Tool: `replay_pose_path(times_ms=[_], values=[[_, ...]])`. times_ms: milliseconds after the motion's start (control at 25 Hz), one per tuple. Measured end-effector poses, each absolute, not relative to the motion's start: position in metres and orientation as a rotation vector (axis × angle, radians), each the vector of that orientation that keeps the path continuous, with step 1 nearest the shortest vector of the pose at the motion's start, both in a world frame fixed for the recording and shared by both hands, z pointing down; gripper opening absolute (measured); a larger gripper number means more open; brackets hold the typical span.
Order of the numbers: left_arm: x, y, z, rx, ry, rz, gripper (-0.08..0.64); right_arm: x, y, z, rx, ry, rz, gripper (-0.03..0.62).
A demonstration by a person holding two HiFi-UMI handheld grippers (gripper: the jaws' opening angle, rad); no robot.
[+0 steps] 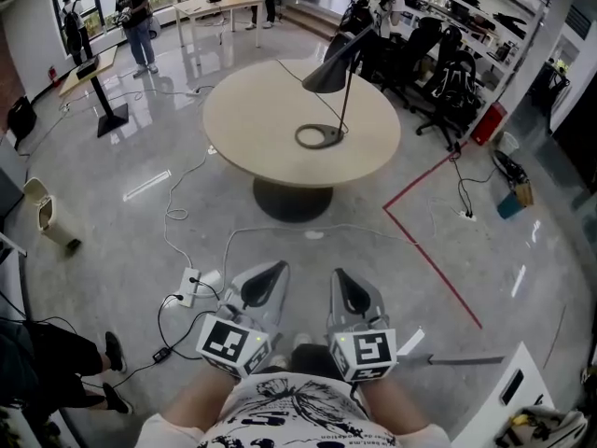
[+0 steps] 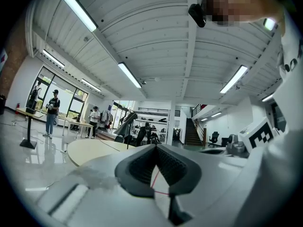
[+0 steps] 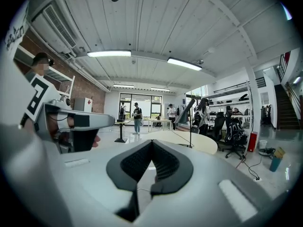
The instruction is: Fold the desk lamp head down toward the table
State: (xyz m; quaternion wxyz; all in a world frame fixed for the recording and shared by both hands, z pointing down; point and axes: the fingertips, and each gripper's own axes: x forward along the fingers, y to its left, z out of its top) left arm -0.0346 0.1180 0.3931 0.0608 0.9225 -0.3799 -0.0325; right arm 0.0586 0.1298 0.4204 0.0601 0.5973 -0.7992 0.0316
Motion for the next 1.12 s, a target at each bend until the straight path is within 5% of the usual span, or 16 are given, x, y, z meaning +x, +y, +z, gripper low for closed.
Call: replay_pose_path(times_ms=[1120], values=[[-0.048, 0.108, 0.393, 2.767, -1.142, -0.125, 0.003, 0.044, 0.124, 0.421, 1.805, -2.395, 0.112, 0.008]])
